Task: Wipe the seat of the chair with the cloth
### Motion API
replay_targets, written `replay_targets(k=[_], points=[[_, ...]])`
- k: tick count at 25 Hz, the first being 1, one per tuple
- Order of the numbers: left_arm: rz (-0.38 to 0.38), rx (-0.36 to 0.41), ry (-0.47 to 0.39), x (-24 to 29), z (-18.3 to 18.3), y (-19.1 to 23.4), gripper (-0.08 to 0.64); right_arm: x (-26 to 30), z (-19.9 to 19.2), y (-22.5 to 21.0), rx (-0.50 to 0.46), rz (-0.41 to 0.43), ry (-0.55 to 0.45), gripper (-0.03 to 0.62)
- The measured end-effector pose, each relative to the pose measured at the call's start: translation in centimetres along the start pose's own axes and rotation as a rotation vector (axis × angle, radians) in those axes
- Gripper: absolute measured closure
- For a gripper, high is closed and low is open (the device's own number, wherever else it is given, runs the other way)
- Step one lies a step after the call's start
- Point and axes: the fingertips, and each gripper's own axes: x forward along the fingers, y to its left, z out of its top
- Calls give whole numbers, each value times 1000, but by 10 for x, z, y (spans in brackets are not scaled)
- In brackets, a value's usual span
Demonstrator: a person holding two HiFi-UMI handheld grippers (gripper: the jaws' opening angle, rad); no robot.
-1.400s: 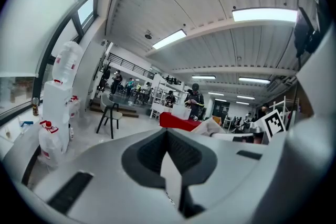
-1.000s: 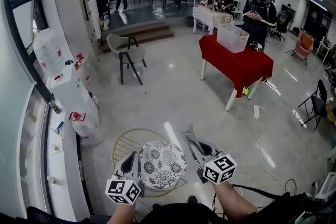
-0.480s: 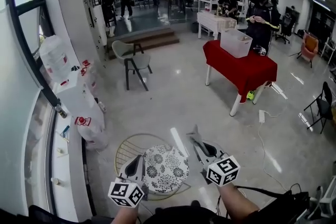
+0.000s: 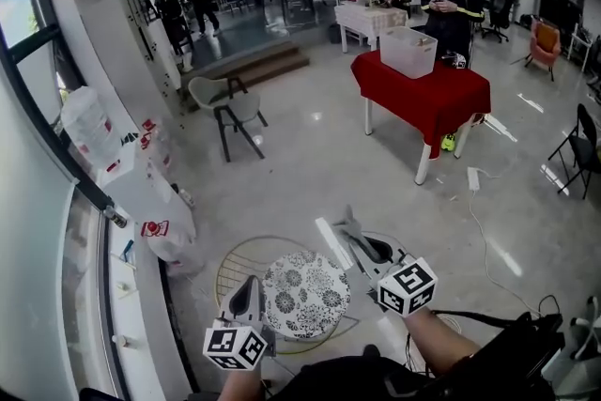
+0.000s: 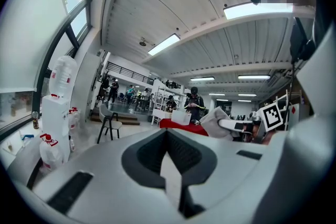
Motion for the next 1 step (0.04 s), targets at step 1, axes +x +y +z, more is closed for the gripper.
replay_targets(k=[1], points=[[0, 3, 0, 1, -1, -1, 554, -1, 0, -2, -10, -6, 4, 568]])
